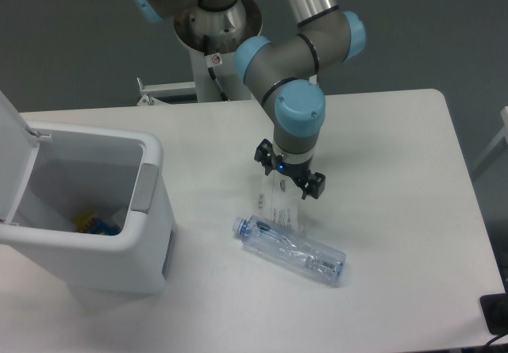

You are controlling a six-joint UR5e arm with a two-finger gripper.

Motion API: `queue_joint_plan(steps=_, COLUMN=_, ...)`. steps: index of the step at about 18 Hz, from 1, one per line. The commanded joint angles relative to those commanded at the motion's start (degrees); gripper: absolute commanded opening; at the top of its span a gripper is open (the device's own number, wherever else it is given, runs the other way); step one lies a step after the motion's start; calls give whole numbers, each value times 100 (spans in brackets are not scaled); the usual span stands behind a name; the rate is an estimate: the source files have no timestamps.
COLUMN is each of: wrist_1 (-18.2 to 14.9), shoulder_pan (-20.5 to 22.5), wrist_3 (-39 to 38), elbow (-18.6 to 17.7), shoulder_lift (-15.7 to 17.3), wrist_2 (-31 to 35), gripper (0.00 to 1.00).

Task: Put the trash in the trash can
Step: 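Move the gripper over the clear plastic wrapper and lower to grasp it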

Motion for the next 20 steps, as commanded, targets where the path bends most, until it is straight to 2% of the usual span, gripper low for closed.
queue_joint_plan(steps=2, wrist_1=35, shoulder_pan=-9, wrist_3=-18, elbow=0, shoulder_lift=-122, wrist_2=0, gripper=98)
queue_joint_plan(steps=3, wrist_1=44, shoulder_pan=-9, wrist_3=-35, elbow=17, shoulder_lift=-149, wrist_2=0, gripper=88)
queue_joint_plan(steps=5, wrist_1=35, shoulder_pan=-9, wrist_3=-53, elbow=0, shoulder_lift=-184, wrist_2=0, gripper=45)
queue_joint_plan(steps=6, wrist_1=26, shoulder_pan=-9, wrist_3=-44, elbow=0, shoulder_lift=-185, wrist_2=0, gripper=27)
queue_joint_plan(steps=7, wrist_1=26, shoulder_pan=-9, wrist_3=-44, elbow=17, shoulder_lift=-185, wrist_2=-9, gripper=10)
queue_joint_plan(steps=8, wrist_1=9, shoulder_pan=-9, wrist_3=-61, elbow=26, shoulder_lift=-176, wrist_2=-26, gripper=0)
queue_joint_plan(steps=12, wrist_1=-9, shoulder_pan=-17, wrist_3=-474, elbow=202, shoulder_lift=-158, wrist_2=-88, gripper=0)
queue_joint_plan(steps=20, wrist_1=-53, shoulder_pan=158, wrist_3=-466, elbow=290, shoulder_lift=-79, wrist_2=-466, gripper=0)
